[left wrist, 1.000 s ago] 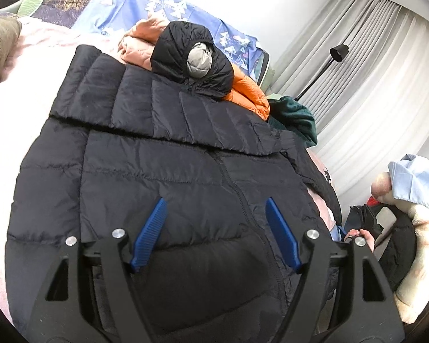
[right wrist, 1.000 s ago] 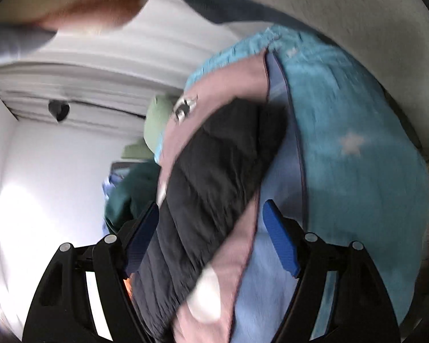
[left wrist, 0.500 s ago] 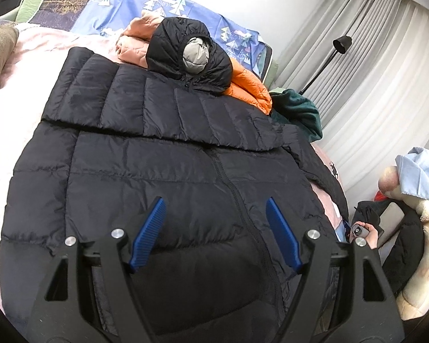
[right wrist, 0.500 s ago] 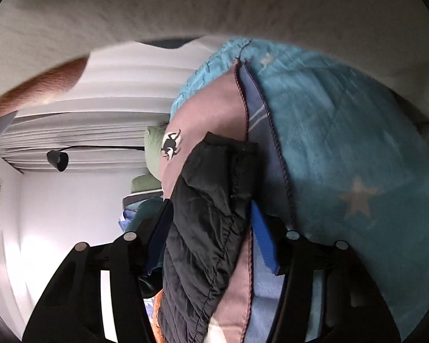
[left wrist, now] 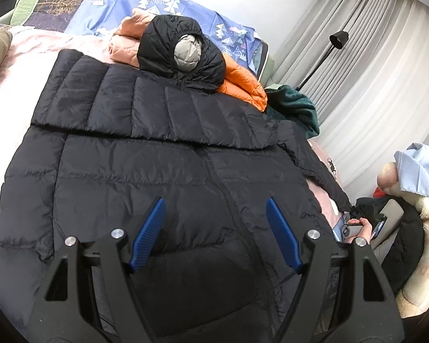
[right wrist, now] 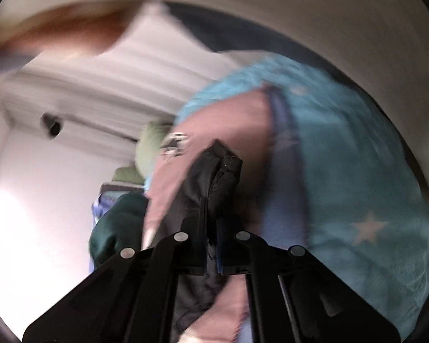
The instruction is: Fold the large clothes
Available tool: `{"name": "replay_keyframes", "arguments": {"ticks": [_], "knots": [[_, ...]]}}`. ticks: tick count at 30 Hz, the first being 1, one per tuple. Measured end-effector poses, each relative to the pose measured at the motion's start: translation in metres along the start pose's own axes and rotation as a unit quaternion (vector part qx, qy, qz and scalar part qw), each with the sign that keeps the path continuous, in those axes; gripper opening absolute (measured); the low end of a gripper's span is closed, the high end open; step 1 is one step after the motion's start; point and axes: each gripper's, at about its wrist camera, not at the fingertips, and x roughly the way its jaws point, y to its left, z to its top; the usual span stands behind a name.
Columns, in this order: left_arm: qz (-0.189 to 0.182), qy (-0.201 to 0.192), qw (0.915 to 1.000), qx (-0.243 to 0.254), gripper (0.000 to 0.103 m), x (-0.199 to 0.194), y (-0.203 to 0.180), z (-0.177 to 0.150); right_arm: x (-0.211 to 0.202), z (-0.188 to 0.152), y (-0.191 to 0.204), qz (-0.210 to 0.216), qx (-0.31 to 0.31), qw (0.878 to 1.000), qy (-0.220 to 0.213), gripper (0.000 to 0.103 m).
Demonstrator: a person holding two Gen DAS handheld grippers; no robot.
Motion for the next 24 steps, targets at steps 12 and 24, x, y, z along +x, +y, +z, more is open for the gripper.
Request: {"name": "replay_keyframes", "arguments": {"ticks": [12,24], "knots": [[-0.1,-0.043,0.9928,0.049,0.079,-0.018,-0.067,0.075,-0.056,-0.078,0.185,0.208,-0.277,0.936,0.066,0.004],[-0.139,0.015,0.9902,0.001,0.084,0.043,-0.074,0.119,-0.122,-0.297,0.233,0.332,-0.492,0.766,0.246,0.004]]}}
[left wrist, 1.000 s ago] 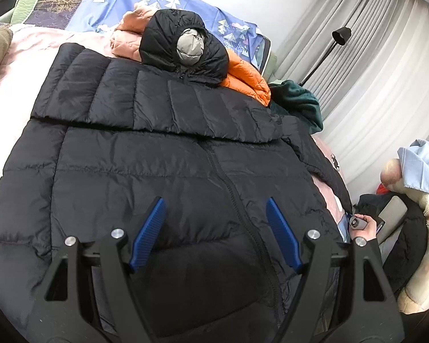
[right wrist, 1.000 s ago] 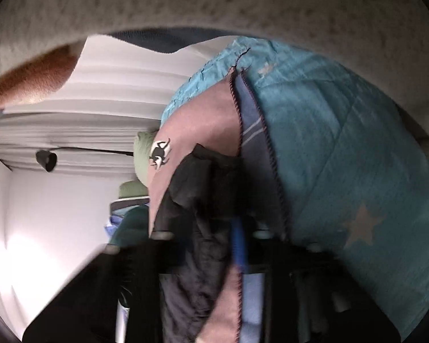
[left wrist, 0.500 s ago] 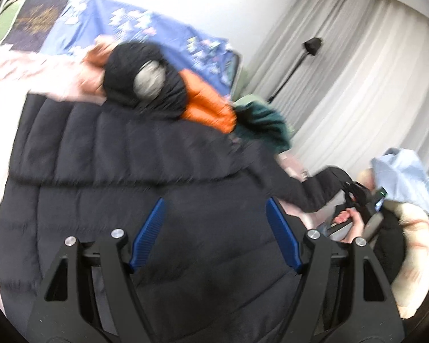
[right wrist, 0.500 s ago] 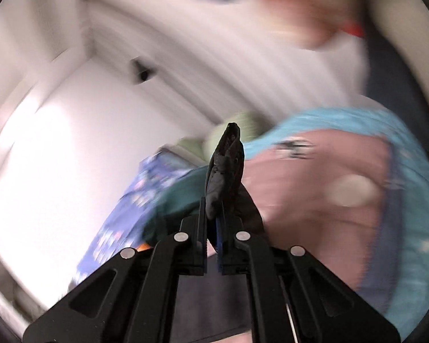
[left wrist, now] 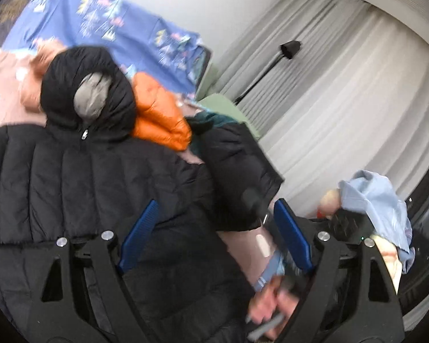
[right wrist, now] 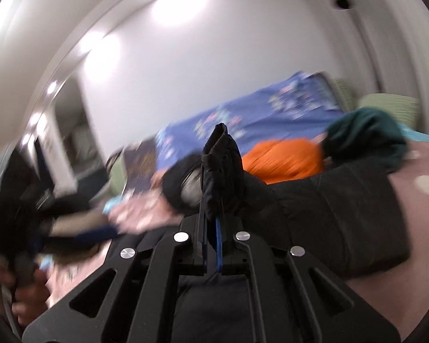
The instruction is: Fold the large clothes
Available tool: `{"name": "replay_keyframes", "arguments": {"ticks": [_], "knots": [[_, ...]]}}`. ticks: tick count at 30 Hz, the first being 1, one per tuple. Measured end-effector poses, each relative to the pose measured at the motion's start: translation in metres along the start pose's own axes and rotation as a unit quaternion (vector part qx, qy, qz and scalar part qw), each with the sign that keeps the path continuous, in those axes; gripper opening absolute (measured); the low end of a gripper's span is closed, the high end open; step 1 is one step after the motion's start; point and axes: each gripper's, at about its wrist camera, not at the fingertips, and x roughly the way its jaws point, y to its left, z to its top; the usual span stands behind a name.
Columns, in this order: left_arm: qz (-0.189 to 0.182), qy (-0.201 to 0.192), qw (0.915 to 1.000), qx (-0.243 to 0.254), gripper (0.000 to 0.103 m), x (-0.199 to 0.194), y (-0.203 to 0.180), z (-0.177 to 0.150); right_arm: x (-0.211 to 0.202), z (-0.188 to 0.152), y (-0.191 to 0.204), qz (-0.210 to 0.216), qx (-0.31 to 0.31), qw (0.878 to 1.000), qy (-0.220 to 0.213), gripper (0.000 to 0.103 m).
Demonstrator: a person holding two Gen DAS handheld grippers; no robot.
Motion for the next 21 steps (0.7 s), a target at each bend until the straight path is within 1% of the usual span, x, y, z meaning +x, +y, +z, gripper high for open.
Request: {"name": "replay_keyframes", "arguments": {"ticks": [2,5,7,9,12,13,14,15,16,17,18,19,20,21], "knots": [[0.006,0.013,0.9997,-0.019,0.084,0.009,0.017,0.0,0.014,-0.021,0.026,0.021,-0.039,0.998,0.036,0.004],[-0.001,0.04,0.9966,-0.072,0.084,0.025,0.05,-0.005,0.028,-0.049,0.056,0.047,-0.09,0.991,0.084,0.004],[0.001,0.047,0.994,-0.099,0.084,0.03,0.068,-0.011,0.033,-0.062,0.071,0.056,-0.117,0.986,0.103,0.004],[0.011,0.051,0.9927,-0.108,0.084,0.031,0.078,-0.015,0.041,-0.068,0.081,0.062,-0.142,0.981,0.12,0.004],[0.029,0.057,0.9905,-0.122,0.082,0.033,0.092,-0.02,0.045,-0.078,0.085,0.066,-0.157,0.976,0.138,0.004],[0.033,0.06,0.9893,-0.129,0.076,0.033,0.098,-0.022,0.046,-0.08,0.086,0.068,-0.16,0.974,0.142,0.005],[0.034,0.062,0.9883,-0.135,0.062,0.033,0.102,-0.024,0.047,-0.08,0.085,0.068,-0.162,0.974,0.146,0.007],[0.033,0.065,0.9876,-0.139,0.052,0.033,0.105,-0.024,0.047,-0.082,0.086,0.068,-0.164,0.973,0.149,0.007],[0.03,0.069,0.9865,-0.145,0.03,0.034,0.109,-0.026,0.049,-0.084,0.089,0.066,-0.164,0.973,0.15,0.01],[0.023,0.072,0.9849,-0.156,0.018,0.034,0.115,-0.027,0.05,-0.085,0.089,0.067,-0.162,0.972,0.155,0.019],[0.015,0.072,0.9839,-0.163,0.015,0.033,0.118,-0.028,0.05,-0.084,0.089,0.069,-0.158,0.972,0.159,0.026],[0.005,0.07,0.983,-0.17,0.012,0.032,0.122,-0.029,0.051,-0.085,0.089,0.069,-0.154,0.972,0.161,0.038],[0.003,0.067,0.9831,-0.17,0.011,0.03,0.123,-0.028,0.05,-0.085,0.089,0.068,-0.151,0.973,0.16,0.049],[0.003,0.064,0.9834,-0.17,0.011,0.028,0.123,-0.026,0.048,-0.085,0.089,0.068,-0.151,0.973,0.16,0.054]]}}
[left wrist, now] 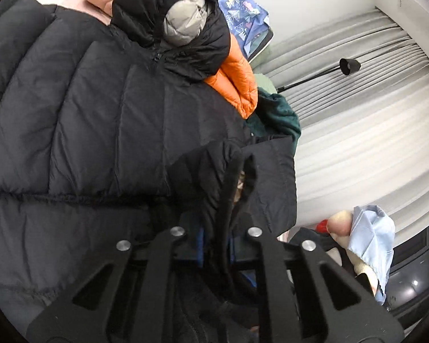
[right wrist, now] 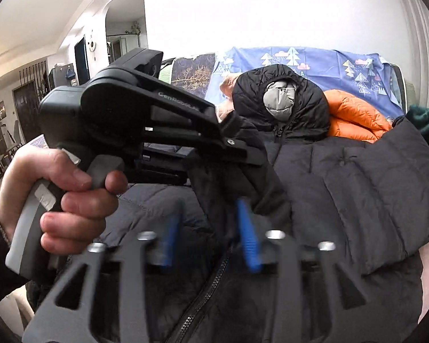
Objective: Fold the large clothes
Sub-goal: 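Grasp the jacket hood with the left gripper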
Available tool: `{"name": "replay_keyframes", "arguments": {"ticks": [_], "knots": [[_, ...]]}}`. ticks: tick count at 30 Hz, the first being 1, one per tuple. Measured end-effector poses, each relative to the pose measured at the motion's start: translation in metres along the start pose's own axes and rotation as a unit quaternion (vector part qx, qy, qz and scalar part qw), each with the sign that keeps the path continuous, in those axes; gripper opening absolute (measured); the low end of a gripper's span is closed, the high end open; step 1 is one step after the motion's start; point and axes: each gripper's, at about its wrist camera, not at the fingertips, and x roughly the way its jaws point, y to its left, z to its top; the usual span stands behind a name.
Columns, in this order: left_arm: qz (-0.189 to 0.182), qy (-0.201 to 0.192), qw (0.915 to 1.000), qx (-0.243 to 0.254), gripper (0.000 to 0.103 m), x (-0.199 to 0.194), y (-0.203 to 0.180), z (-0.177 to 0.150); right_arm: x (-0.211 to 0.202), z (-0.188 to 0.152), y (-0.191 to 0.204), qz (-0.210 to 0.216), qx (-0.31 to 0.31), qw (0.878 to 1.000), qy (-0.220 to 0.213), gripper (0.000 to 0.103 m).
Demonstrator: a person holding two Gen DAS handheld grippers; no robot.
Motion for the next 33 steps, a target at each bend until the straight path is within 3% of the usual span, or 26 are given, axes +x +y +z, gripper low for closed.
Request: {"name": "replay_keyframes", "arguments": {"ticks": [5,11,15,22,28,33], "knots": [[-0.03,-0.025,0.9993,-0.001,0.011,-0.021,-0.011,0.018,-0.02,0.003,-0.004,0.014,0.026,0.999,-0.015,0.074],[-0.069,-0.093,0.9932,0.005,0.011,-0.076,-0.03,0.062,-0.062,0.011,-0.032,0.017,0.082,0.995,-0.05,0.078],[-0.067,-0.13,0.9891,0.009,0.011,-0.112,-0.028,0.087,-0.081,0.009,-0.055,-0.003,0.103,0.993,-0.06,0.079],[-0.023,-0.123,0.9919,-0.024,0.011,-0.12,0.031,0.091,-0.093,-0.01,-0.1,-0.01,0.169,0.984,-0.055,0.079],[0.067,-0.091,0.9922,-0.051,0.011,-0.093,0.088,0.067,-0.091,-0.023,-0.117,-0.019,0.191,0.981,-0.039,0.079],[0.106,-0.093,0.9886,-0.051,0.014,-0.089,0.111,0.062,-0.087,-0.03,-0.123,-0.026,0.191,0.981,-0.02,0.079]]}}
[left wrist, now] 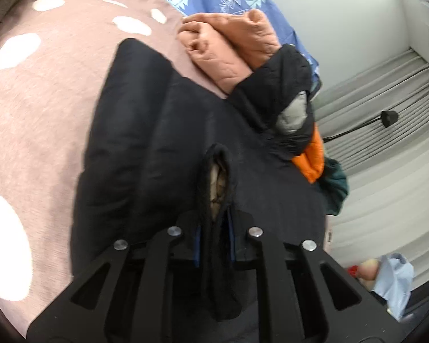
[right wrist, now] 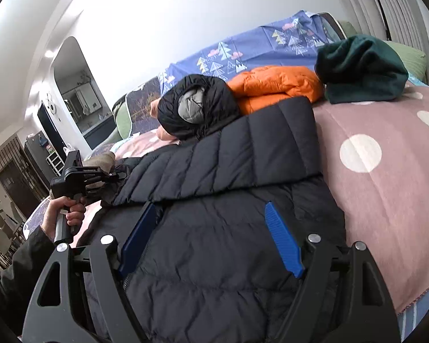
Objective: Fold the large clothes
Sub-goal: 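Grasp the jacket hood with the left gripper, then fold the hood down onto the jacket body with the left gripper, release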
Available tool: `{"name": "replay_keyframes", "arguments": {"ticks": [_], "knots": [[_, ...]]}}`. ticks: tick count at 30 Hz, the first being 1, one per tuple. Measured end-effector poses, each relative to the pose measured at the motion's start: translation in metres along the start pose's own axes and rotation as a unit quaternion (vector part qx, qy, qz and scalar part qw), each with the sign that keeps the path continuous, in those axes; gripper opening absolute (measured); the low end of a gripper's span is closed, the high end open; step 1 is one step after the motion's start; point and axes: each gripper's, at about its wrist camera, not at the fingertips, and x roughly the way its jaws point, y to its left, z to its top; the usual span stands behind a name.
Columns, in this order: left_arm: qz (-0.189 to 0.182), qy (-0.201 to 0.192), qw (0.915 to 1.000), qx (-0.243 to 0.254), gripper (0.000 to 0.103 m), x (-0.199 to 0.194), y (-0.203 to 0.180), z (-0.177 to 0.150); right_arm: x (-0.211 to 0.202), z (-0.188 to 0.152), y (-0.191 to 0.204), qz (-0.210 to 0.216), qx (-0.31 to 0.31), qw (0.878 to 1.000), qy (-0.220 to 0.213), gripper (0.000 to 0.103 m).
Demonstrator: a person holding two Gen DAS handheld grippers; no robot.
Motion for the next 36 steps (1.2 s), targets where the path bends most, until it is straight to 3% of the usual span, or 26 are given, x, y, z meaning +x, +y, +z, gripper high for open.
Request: {"name": "replay_keyframes", "arguments": {"ticks": [2,3,11,19,23,26,32,36], "knots": [[0.009,-0.003,0.9999,0.008,0.026,-0.005,0.003,0.0,0.0,0.0,-0.002,-0.004,-0.001,1.0,0.002,0.079],[0.013,-0.006,0.9998,0.012,0.027,-0.009,0.003,0.0,-0.001,0.001,-0.004,-0.005,0.0,1.0,0.001,0.079],[0.034,-0.073,0.9959,0.041,0.028,-0.059,-0.008,0.014,0.002,0.025,-0.009,-0.004,0.003,1.0,-0.006,0.079],[0.003,-0.091,0.9933,0.07,0.028,-0.071,-0.021,0.023,0.036,0.104,0.007,0.041,-0.042,0.998,0.006,0.079],[-0.009,-0.09,0.9909,0.1,0.032,-0.062,-0.035,0.029,0.084,0.166,0.019,0.087,-0.069,0.993,0.033,0.079],[-0.015,-0.087,0.9892,0.117,0.033,-0.053,-0.044,0.041,0.13,0.21,0.018,0.126,-0.053,0.988,0.069,0.079],[-0.023,-0.061,0.9874,0.144,0.037,-0.005,-0.077,0.098,0.23,0.273,0.002,0.119,-0.044,0.985,0.121,0.079],[-0.022,-0.037,0.9867,0.157,0.039,0.042,-0.094,0.133,0.284,0.291,-0.021,0.115,-0.023,0.984,0.137,0.079]]}}
